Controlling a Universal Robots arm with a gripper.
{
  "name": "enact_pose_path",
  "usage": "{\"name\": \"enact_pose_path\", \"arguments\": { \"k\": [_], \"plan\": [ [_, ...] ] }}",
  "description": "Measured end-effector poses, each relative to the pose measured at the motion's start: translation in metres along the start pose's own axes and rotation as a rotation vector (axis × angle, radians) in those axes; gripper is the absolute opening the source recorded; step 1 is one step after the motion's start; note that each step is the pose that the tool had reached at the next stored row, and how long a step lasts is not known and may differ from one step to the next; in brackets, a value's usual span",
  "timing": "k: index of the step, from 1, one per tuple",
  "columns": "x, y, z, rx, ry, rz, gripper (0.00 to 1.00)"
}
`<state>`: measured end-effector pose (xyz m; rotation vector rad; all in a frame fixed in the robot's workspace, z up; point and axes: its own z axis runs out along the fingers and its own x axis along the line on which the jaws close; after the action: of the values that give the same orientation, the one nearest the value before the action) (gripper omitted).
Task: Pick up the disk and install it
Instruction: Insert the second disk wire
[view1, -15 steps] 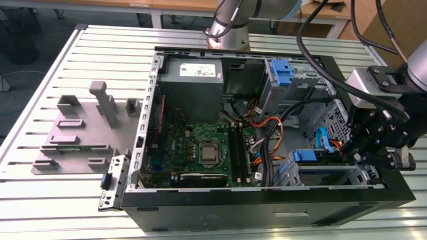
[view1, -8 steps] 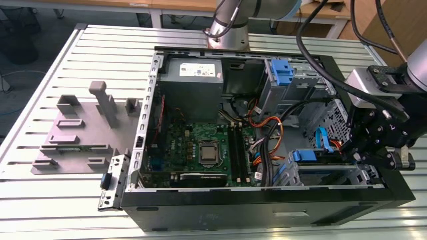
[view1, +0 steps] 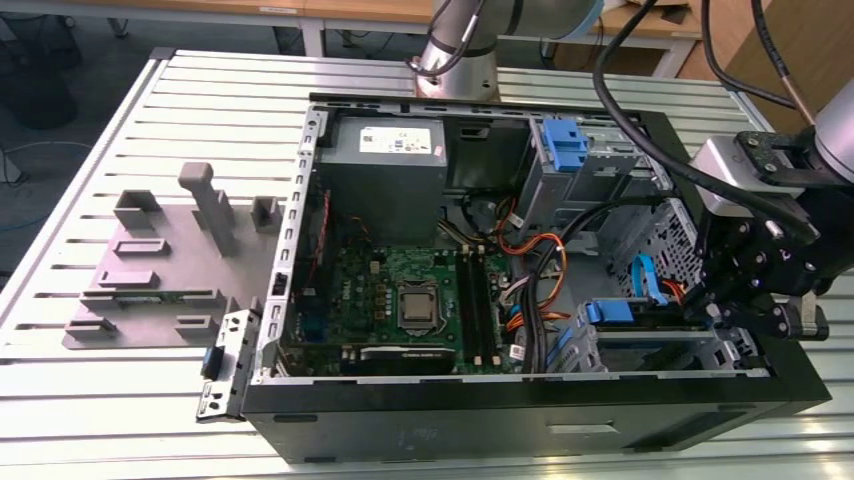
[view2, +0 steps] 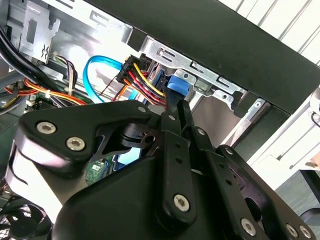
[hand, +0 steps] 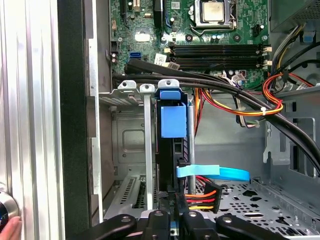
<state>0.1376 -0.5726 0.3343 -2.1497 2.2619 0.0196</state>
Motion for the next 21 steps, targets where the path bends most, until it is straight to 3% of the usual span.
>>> {"name": "enact_pose_path", "arguments": {
  "k": [4,16,21],
  "plan": [
    [-0.0001,0.0000,-0.0051,-0.0001,-0.0004,0.000,0.16],
    [-0.0002,0.0001,-0.0057,0.0000,0.0001,0.000,0.16],
    [-0.0015,0.0052,-0.0053,0.0000,0.0000,0.000,0.16]
  ]
}}
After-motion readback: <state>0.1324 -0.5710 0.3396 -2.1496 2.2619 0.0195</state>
